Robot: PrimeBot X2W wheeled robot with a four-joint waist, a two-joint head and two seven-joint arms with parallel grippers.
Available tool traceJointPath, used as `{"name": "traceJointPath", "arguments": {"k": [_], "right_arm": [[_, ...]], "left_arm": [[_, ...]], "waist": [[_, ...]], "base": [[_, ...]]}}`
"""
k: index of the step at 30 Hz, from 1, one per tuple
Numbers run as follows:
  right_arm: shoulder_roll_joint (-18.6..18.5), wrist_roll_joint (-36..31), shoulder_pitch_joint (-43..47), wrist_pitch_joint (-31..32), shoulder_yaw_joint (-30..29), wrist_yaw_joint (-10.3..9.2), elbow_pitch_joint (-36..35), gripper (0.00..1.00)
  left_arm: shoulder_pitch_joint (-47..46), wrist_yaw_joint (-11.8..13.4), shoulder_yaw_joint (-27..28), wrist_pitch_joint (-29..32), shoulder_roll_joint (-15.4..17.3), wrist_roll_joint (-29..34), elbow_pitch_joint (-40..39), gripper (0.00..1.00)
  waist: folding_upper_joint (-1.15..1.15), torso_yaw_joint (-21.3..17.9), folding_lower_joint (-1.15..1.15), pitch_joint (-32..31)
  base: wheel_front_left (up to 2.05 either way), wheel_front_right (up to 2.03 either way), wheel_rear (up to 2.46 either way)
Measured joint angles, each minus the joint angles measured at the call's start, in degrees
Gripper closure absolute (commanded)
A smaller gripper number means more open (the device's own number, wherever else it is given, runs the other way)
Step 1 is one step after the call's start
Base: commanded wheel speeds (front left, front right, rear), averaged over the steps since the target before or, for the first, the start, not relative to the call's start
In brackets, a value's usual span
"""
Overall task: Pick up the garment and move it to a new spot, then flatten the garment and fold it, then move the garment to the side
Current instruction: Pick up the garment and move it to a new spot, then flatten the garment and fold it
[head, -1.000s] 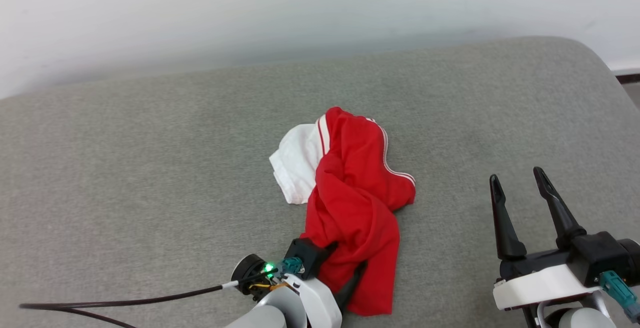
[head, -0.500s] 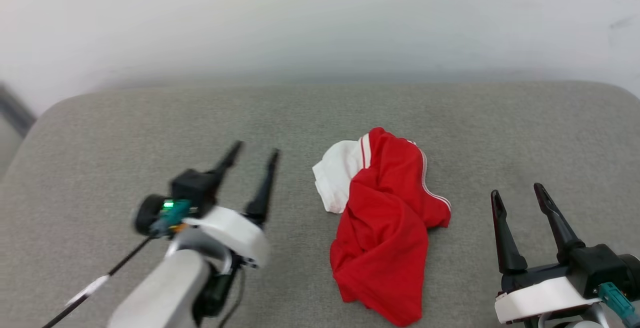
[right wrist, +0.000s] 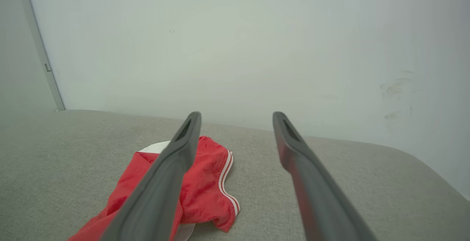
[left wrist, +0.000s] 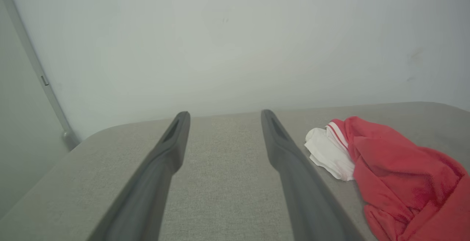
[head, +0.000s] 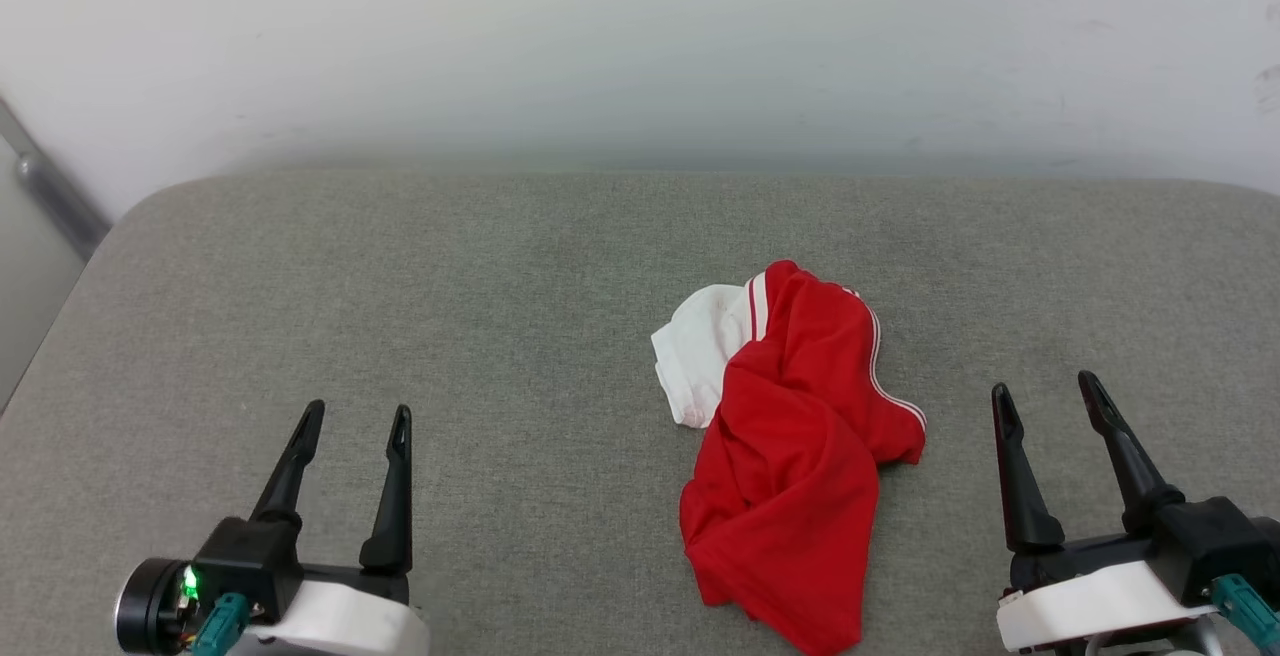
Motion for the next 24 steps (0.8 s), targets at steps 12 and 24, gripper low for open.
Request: {"name": "traceJointPath", "arguments": {"k": [12,24], "right_arm": [[-0.01,0.46,0.1,0.0,0.47,0.0,-0.59,0.0],[-0.01,0.41,-0.88,0.0,1.22,0.0,-0.9,0.0]], "left_arm": [[5.34,-7.28,7.88,0.0,-9.82,5.65,-0.9,0.0],[0.47,-14.15,10.63,0.01,-11.03,7.51,2.91,0.0]], "waist": [[0.0,-0.66,0.0,0.02],[0.0,-3.1,0.0,2.53]], "base": [[0.0,0.0,0.0],[0.0,0.0,0.0]]}}
